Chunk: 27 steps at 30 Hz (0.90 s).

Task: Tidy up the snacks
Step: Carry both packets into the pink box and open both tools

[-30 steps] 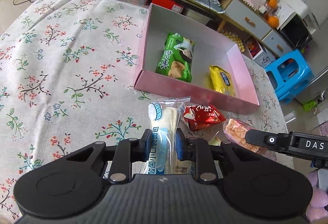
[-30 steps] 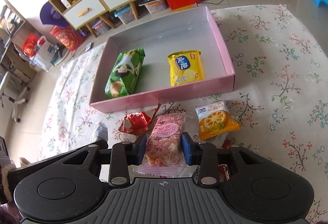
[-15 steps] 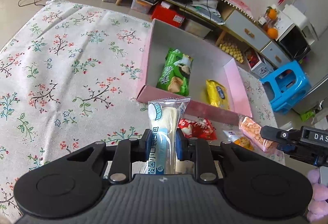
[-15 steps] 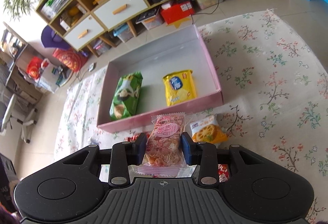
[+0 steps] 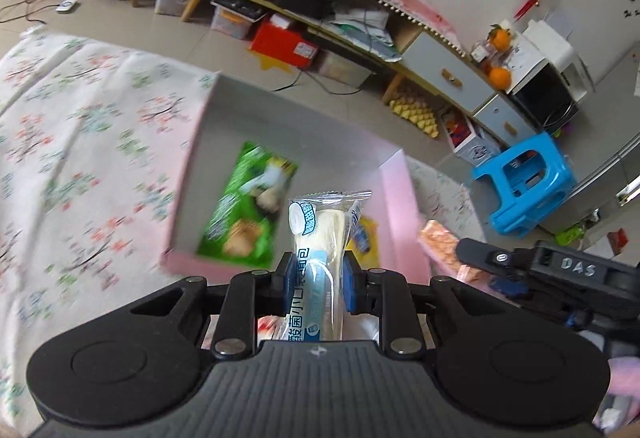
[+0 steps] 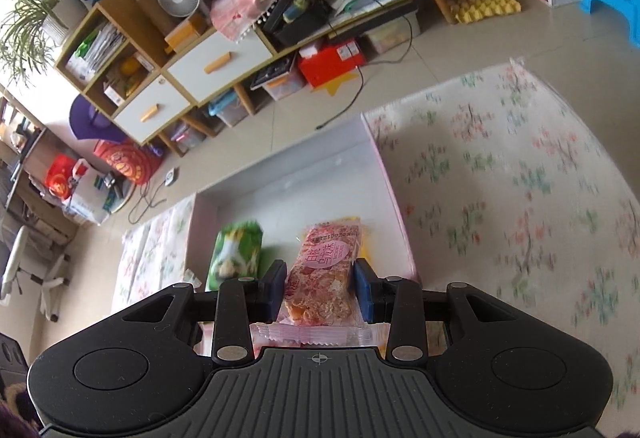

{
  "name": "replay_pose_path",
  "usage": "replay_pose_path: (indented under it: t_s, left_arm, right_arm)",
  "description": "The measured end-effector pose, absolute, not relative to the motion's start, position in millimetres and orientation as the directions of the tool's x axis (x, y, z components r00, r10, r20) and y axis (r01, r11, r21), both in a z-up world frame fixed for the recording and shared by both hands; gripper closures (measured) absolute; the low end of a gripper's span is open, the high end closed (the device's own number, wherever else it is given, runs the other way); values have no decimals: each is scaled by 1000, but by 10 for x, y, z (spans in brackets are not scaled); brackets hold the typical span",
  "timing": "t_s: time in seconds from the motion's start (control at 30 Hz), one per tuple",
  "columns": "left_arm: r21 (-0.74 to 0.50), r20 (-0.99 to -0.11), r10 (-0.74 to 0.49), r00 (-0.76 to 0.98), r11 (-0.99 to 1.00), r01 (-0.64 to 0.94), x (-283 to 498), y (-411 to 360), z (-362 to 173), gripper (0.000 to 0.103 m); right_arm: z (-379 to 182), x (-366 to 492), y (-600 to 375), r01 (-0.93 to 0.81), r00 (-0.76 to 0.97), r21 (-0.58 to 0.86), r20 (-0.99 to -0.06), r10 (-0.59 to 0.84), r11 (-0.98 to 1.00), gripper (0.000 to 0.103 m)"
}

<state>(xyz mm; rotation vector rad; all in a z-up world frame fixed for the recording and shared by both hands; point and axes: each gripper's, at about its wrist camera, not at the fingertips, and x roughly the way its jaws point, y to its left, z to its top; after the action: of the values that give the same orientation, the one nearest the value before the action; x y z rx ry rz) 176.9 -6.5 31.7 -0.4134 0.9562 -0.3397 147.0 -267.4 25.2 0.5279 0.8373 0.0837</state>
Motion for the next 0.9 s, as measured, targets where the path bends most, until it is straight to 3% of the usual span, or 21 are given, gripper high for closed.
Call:
replay_pose_path:
  t_s: [0.57, 0.9]
  left_arm:
    - [-383, -766, -390, 512, 915, 124, 2423, -543, -134, 82]
    - [-346, -729, -373, 574, 924, 161, 2490, -543, -130, 82]
  right_arm:
    - [-274, 2176, -2711, 34, 730, 508, -600, 326, 861, 68]
    - [-404, 2330, -2622, 5, 753, 435, -594, 283, 900, 68]
